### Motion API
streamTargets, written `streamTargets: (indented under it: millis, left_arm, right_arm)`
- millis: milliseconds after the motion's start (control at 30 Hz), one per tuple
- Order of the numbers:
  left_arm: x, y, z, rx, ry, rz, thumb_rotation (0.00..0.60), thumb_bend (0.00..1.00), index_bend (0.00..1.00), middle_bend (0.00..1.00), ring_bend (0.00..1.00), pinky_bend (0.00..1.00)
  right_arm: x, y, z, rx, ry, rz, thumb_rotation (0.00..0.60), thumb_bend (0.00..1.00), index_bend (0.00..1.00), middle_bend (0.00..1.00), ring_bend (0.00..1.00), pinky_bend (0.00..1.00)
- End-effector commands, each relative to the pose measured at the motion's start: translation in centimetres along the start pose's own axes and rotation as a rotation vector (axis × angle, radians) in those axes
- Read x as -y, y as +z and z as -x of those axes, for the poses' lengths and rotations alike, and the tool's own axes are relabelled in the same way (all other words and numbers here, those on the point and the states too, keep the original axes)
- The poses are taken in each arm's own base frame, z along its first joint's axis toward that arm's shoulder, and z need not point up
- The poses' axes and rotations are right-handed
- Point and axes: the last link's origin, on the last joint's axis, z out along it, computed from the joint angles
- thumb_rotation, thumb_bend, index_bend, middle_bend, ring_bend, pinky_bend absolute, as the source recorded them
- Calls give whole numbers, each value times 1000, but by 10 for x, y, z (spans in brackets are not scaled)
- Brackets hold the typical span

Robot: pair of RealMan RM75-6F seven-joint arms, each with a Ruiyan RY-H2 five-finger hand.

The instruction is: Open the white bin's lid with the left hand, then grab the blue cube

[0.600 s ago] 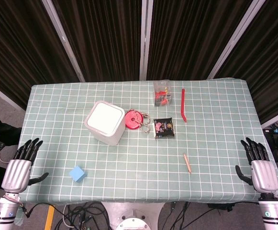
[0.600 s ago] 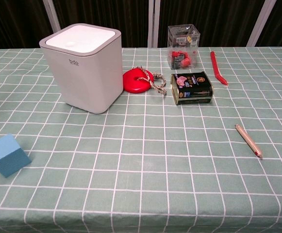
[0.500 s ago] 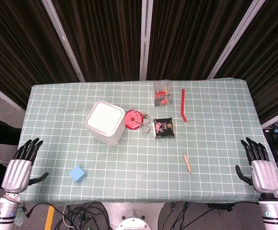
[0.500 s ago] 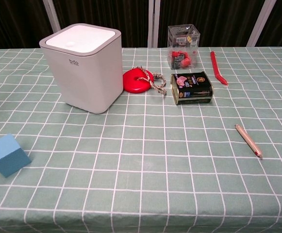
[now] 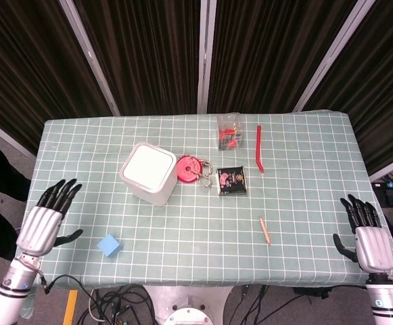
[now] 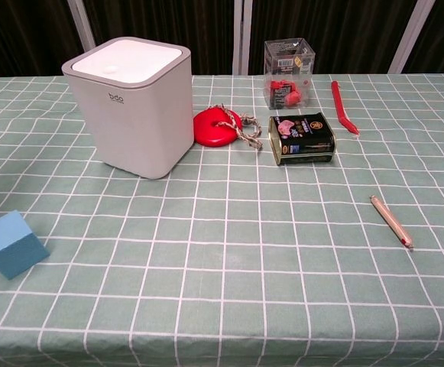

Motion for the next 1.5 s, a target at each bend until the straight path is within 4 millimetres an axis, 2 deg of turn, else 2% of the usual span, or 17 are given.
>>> streamTargets:
  millis: [33,167,300,433,600,833,967,1067,1133,1233,1300,1367,1500]
  left_arm:
    - [-21,41,-15,-33,32,128,600,54,29,49,0,145]
    - [-38,76,-12,7,43,193,600,53,29,63,0,145]
    - [-51,101,4,85,53,224,600,53,29,64,0,145]
    - [-58,113,18,137,53,235,600,53,29,87,0,145]
    - [-63,117,30,170,50,243,600,53,29,159,0,144]
    - [-63,115,43,230,46,239,600,53,29,287,0,135]
    - [-63,112,44,237,50,239,600,53,29,310,0,131]
    - [-62,111,38,210,50,233,600,53,29,310,0,131]
    - [-60,111,29,166,51,224,600,53,29,253,0,130]
    - [-53,106,11,74,42,190,600,54,28,80,0,130]
    - [-44,97,0,25,41,148,600,54,29,27,0,131]
    - [-34,85,-7,14,48,107,600,54,29,17,0,132]
    - [-9,40,-9,61,2,-22,600,54,29,40,0,132]
  right_arm:
    - [-2,1,0,1,4,8,600,291,0,0,0,0]
    - [-2,1,3,9,4,9,600,290,0,0,0,0]
    - [-6,2,4,12,8,20,600,291,0,0,0,0]
    - [-9,2,4,8,11,26,600,291,0,0,0,0]
    - [-11,2,3,6,13,30,600,291,0,0,0,0]
    - [-10,2,6,14,15,24,600,291,0,0,0,0]
    - [-11,3,6,12,16,25,600,291,0,0,0,0]
    - [-11,2,6,13,15,27,600,291,0,0,0,0]
    - [-11,2,6,12,16,27,600,291,0,0,0,0]
    - [-11,2,6,12,17,25,600,291,0,0,0,0]
    - [-11,2,6,14,17,25,600,291,0,0,0,0]
    - [-11,3,6,14,18,24,600,291,0,0,0,0]
    - [-11,2,6,10,19,22,600,291,0,0,0,0]
